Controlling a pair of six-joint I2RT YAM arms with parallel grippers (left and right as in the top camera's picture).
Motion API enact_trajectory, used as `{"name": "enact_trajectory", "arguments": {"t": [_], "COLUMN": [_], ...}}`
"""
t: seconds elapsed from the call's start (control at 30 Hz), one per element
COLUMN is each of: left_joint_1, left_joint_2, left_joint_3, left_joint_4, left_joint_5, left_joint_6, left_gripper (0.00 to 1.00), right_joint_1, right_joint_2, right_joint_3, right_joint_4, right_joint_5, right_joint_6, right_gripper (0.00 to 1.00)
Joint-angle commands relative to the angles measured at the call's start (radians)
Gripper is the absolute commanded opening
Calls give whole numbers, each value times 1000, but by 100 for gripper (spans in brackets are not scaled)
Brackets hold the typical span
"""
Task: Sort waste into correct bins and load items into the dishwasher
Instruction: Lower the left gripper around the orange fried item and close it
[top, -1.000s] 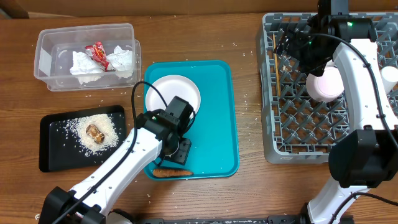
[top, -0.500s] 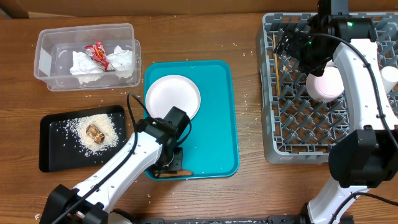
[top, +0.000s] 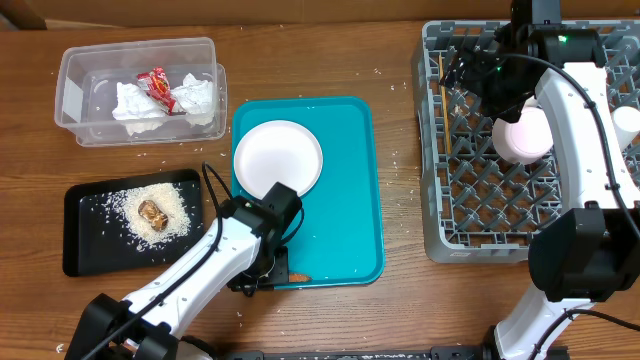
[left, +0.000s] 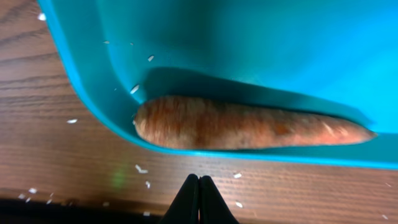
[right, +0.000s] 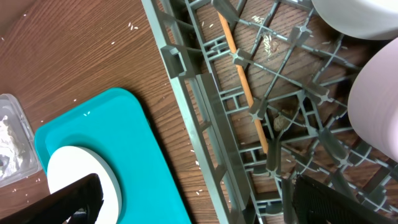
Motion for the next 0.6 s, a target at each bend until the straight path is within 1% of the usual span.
{"name": "enact_trajectory", "arguments": {"t": [0.0, 0.37, 0.57], "left_joint_1": [-6, -6, -6], "left_joint_2": [-1, 3, 46], "left_joint_3": [-47, -53, -53], "left_joint_4": [37, 92, 100], "left_joint_5": [10, 14, 15], "left_joint_6": [-24, -2, 3], "left_gripper": [4, 4, 4], "right_joint_1": [-2, -2, -2], "right_joint_2": [-16, -16, -16], "right_joint_3": [21, 21, 21], "right_joint_4": [3, 3, 3], "right_joint_5": [8, 8, 8], "right_joint_6": [5, 5, 5], "right_gripper": [100, 100, 100]}}
